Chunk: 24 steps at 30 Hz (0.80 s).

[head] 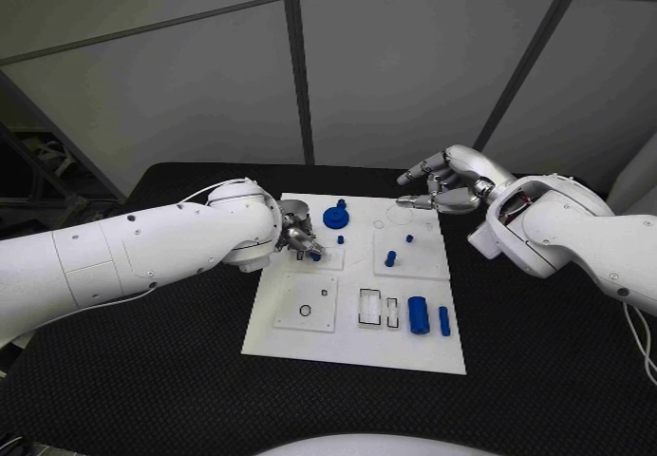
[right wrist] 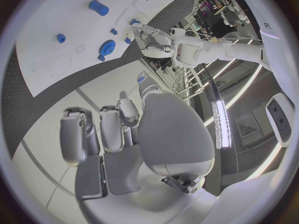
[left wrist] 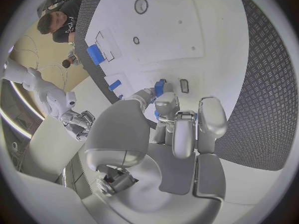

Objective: Assemble the parts on the task board

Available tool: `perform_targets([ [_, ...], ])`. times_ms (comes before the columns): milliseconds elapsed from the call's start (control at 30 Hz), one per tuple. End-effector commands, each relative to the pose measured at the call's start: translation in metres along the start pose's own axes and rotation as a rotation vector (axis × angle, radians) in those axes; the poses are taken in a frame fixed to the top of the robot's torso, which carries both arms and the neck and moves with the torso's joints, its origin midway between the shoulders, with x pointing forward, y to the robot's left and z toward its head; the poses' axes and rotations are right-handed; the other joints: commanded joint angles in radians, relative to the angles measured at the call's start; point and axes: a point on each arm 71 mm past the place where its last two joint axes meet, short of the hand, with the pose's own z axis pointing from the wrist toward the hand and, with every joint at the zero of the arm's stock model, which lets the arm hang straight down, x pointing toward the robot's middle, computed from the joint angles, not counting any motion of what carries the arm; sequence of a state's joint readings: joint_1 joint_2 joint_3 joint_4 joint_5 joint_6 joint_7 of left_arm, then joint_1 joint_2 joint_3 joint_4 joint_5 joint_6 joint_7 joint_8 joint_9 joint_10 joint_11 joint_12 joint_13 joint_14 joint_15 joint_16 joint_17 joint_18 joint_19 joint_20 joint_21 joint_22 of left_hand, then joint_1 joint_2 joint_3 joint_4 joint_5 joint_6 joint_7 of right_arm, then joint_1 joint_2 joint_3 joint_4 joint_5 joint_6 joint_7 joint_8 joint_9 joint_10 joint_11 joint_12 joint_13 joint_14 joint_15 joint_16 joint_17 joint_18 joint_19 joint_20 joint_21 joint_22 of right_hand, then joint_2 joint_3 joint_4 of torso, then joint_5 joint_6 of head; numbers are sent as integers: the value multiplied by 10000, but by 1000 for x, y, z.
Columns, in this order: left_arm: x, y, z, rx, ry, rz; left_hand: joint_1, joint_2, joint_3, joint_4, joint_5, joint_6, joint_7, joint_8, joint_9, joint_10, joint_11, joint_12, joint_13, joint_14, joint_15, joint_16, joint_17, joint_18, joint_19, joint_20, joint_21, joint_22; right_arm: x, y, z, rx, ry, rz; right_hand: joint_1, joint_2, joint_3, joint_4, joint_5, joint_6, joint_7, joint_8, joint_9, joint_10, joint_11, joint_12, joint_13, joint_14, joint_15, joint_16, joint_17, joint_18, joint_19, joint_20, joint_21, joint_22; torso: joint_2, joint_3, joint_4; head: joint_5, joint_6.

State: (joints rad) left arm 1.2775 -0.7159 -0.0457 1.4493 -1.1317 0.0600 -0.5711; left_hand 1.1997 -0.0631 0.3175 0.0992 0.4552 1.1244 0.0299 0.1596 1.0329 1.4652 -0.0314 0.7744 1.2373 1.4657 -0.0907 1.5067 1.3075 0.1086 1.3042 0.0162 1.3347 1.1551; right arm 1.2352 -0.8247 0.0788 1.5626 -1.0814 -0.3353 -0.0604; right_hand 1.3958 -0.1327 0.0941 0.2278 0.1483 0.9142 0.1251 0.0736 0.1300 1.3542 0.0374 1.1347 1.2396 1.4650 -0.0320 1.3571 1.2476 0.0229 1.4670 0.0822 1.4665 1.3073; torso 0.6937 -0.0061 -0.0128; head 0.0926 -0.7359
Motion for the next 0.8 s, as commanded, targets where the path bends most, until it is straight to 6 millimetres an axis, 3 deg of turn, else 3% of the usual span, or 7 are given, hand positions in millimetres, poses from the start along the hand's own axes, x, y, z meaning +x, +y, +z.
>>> perform_targets([
  [33, 4, -2, 1, -45, 309, 224, -216, -48, 1380, -1330, -137, 93, -46, -33, 45, 327, -97, 83, 36, 883, -106, 80, 1961, -174, 69, -16, 66, 32, -1, 2, 0, -86, -35, -22, -86, 21, 22, 59, -46, 78, -10, -37, -15, 59, 15, 57, 6, 341, -46, -33, 10, 116, 223, -74, -54, 1375, 2, 0, -5, -14, -9],
  [533, 7, -3, 2, -138, 521, 377, -634, -194, 1154, -1010, -314, 286, -145, -75, 118, 453, -163, 345, 213, 922, -158, 204, 2102, -210, 187, -65, 144, 211, -1, 3, 0, -92, -13, -21, -86, 21, 22, 59, -46, 78, -10, -37, -15, 59, 15, 57, 6, 341, -46, -33, 10, 116, 223, -74, -54, 1375, -4, -3, 8, -23, -53],
  [700, 7, -1, 2, -221, 506, 366, -464, -242, 1217, -1132, -292, 309, -178, -101, 138, 482, -196, 422, 265, 933, -185, 239, 2143, -214, 212, -87, 160, 247, 0, 3, 0, -102, -2, -18, -86, 21, 22, 59, -46, 78, -10, -37, -15, 59, 15, 57, 6, 341, -46, -33, 10, 116, 223, -74, -54, 1375, -9, 0, 10, -19, -56],
  [767, 7, -1, 2, -246, 487, 352, -338, -333, 1410, -1251, 847, 322, -114, -124, 185, 490, -187, 439, 290, 937, -188, 258, 2164, -219, 228, -122, 173, 278, 0, 3, 0, -105, 0, -18, -91, 21, 20, 73, -40, 85, -12, -38, -16, 61, 13, 63, 8, 340, -47, -44, -2, 119, 217, -75, -65, 1364, -7, 1, 9, -19, -55],
  [800, 6, -1, 2, -253, 469, 340, -301, -359, 1485, -1297, 1245, 344, -115, -120, 221, 506, -174, 464, 307, 939, -188, 266, 2173, -226, 240, -119, 184, 300, 0, 3, 0, -107, 1, -17, -91, 21, 20, 73, -40, 85, -12, -38, -16, 61, 13, 63, 8, 340, -47, -44, -2, 119, 217, -75, -65, 1364, -4, 0, 7, -16, -52],
])
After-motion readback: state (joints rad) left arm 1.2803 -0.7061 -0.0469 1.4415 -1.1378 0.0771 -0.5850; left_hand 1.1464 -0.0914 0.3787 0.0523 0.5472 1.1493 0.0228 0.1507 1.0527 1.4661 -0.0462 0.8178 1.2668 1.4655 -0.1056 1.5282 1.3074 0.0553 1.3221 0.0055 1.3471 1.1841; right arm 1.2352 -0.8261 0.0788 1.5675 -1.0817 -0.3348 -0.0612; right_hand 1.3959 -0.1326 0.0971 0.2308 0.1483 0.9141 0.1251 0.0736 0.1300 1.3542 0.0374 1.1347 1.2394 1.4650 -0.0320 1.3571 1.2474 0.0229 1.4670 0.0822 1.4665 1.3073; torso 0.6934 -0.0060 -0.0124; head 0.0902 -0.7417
